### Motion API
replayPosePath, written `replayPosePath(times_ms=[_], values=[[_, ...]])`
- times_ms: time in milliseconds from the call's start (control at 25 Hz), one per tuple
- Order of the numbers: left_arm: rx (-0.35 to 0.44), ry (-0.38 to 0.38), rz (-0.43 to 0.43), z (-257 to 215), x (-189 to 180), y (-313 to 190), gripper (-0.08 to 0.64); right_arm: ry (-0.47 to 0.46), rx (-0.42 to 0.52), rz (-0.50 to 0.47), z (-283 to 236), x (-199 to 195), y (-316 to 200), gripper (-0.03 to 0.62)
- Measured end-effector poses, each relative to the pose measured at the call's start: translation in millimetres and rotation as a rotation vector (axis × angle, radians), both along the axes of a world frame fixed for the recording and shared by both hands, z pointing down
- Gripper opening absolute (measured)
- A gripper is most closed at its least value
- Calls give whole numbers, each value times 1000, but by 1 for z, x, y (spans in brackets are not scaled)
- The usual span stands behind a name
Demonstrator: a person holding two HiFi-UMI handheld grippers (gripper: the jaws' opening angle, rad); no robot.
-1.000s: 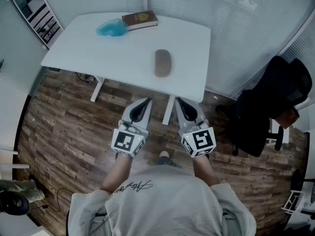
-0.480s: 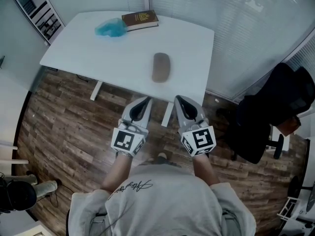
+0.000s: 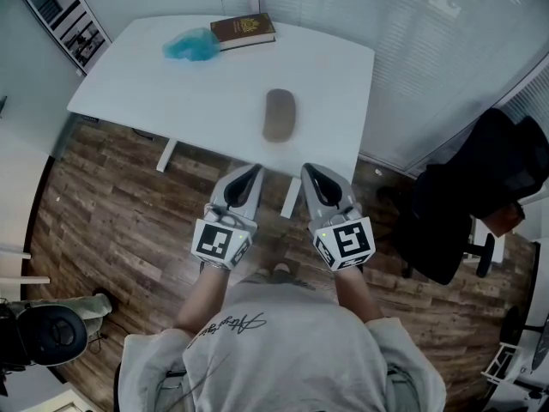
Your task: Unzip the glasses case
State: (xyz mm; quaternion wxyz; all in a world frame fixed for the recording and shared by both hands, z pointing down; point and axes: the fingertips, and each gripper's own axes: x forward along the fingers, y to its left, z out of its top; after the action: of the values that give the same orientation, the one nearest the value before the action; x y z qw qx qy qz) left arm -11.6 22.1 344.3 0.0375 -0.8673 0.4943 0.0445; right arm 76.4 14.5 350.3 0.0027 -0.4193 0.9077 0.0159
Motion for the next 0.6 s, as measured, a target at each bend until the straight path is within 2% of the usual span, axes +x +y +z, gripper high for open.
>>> replayPosePath(times_ms=[360, 600], values=[[-23, -3, -4, 8, -1, -4, 9, 13, 17, -6, -2, -1, -2, 2], [-32, -16, 8, 9, -4, -25, 11, 24, 19, 6, 0, -2, -18, 3]])
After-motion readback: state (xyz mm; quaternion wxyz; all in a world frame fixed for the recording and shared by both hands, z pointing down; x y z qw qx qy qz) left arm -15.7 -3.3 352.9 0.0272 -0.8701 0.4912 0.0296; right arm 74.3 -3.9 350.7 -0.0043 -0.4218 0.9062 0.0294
